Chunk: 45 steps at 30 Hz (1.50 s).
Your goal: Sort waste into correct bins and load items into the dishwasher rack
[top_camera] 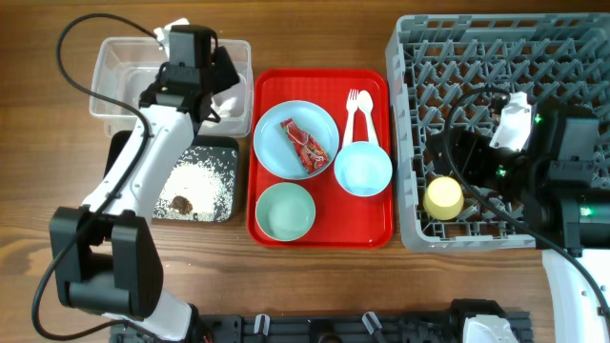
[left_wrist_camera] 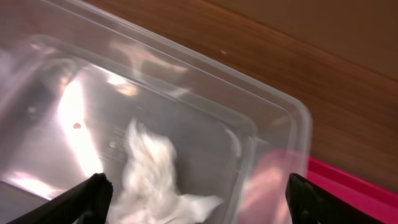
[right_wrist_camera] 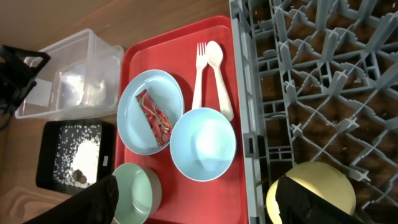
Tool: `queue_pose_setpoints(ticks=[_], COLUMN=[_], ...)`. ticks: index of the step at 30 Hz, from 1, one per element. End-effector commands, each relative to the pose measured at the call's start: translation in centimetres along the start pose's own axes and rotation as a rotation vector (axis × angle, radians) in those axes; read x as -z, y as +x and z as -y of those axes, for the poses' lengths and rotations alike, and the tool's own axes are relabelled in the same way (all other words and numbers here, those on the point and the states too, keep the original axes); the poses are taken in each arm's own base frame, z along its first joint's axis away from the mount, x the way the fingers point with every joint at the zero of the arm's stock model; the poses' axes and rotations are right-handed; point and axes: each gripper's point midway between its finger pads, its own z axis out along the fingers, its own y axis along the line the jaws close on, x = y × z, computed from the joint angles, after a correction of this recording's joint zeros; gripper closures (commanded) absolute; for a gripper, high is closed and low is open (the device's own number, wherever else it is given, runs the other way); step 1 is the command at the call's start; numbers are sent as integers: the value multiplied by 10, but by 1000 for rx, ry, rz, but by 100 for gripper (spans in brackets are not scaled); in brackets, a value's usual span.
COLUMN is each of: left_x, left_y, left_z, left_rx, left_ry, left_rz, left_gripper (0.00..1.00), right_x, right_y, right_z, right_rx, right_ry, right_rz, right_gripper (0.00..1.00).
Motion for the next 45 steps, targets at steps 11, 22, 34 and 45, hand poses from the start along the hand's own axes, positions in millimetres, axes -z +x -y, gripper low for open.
queue_pose_setpoints(ticks=[11,22,34,45], left_x=[-5,26,-16,156], left_y=[216,187,0,-19], left_z=[136,143,-1,49], left_rx=[124,76,41,-152], left_ry=[59,127,-58,284], left_rz=[-446,-470,-77,-126], left_gripper=[29,96,77,2], right_x=[2,2,2,2], right_y=[0,0,-1,1], right_z=[4,4,4,5], right_rx=[19,18,19,17], right_ry=[30,31,29,31], right_rz=[1,0,3,-2], right_gripper=[17,17,17,13])
